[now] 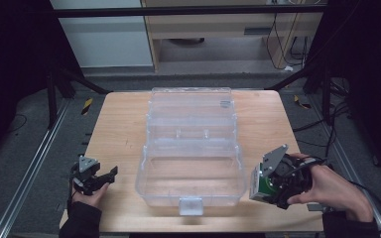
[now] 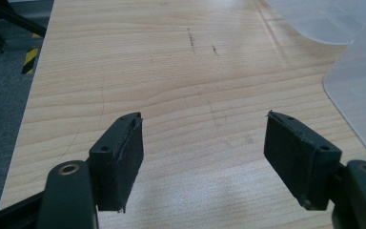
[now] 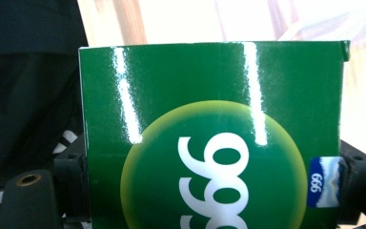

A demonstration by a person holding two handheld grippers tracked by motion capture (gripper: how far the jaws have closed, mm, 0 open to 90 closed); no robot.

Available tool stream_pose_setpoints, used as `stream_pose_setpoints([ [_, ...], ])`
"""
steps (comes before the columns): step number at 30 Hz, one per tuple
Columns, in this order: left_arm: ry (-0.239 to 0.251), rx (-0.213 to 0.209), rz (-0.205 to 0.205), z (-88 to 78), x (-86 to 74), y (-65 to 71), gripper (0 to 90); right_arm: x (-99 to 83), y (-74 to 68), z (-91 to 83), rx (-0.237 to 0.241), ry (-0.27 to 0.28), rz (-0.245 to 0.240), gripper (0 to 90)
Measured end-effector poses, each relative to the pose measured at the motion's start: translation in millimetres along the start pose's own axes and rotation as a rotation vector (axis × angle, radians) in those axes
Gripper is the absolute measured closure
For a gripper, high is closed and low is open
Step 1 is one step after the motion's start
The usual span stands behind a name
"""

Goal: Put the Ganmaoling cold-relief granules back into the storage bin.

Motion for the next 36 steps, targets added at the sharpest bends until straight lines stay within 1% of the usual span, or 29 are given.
stream_pose_setpoints([
  [2,0.000,-0.001,0.000,0.1,-0.1,0.0,28.8,7.0,1.7,-2.8,-0.001,0.001,-0.007,15.7],
  [3,-0.001,-0.001,0.000,0.2,-0.2,-0.1,28.8,14.1,4.0,-4.6,-0.005,0.003,-0.019,15.7],
  [4,-0.001,-0.001,0.000,0.2,-0.2,-0.1,28.8,17.2,5.0,-4.9,-0.008,0.008,-0.024,15.7],
  [5,-0.002,-0.002,0.000,0.2,-0.2,0.0,28.8,17.2,5.0,-4.9,-0.008,0.008,-0.024,15.7],
  [10,-0.002,-0.002,-0.002,0.5,-0.3,-0.2,28.8,36.0,7.8,-5.9,-0.001,0.017,-0.037,15.7],
  [11,-0.001,-0.002,-0.002,0.5,-0.3,-0.2,28.9,42.4,8.6,-4.7,0.000,0.016,-0.043,15.7],
  [17,0.001,-0.004,-0.004,0.0,0.0,-0.8,29.1,59.9,11.5,5.1,0.015,0.025,-0.064,15.7],
  [19,0.001,-0.003,-0.005,0.0,0.0,-0.9,29.1,63.9,13.2,8.2,0.012,0.017,-0.056,15.7],
  [20,-0.001,-0.003,-0.002,0.0,-0.1,-0.9,29.1,66.1,14.8,9.9,0.012,0.021,-0.069,15.7],
  [23,-0.002,-0.004,-0.002,0.1,-0.2,-0.7,29.2,69.9,15.9,12.5,0.017,0.020,-0.069,15.7],
  [24,-0.003,-0.004,-0.003,0.2,-0.3,-0.8,29.2,73.7,17.4,14.8,0.021,0.021,-0.072,15.7],
  [28,-0.002,-0.005,-0.003,0.3,-0.3,-1.0,29.2,80.8,21.8,20.8,0.013,0.026,-0.081,15.7],
  [29,-0.002,-0.005,-0.004,0.3,-0.3,-1.0,29.2,82.3,22.2,22.5,0.014,0.024,-0.076,15.7],
  [34,-0.003,-0.005,-0.004,0.4,-0.4,-1.1,29.3,89.5,22.1,33.4,0.021,0.030,-0.085,15.7],
  [35,-0.003,-0.005,-0.003,0.4,-0.4,-1.1,29.3,89.5,22.1,33.4,0.021,0.030,-0.085,15.7],
  [36,-0.003,-0.006,-0.004,0.5,-0.5,-1.1,29.2,92.3,22.0,37.6,0.023,0.030,-0.090,15.7],
])
Point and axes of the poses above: each handheld gripper's, and its own axes: z roughly forward along the jaws, x roughly out of its top, y roughly to its right, the point moved 9 cm from there along z, roughly forward along the jaws
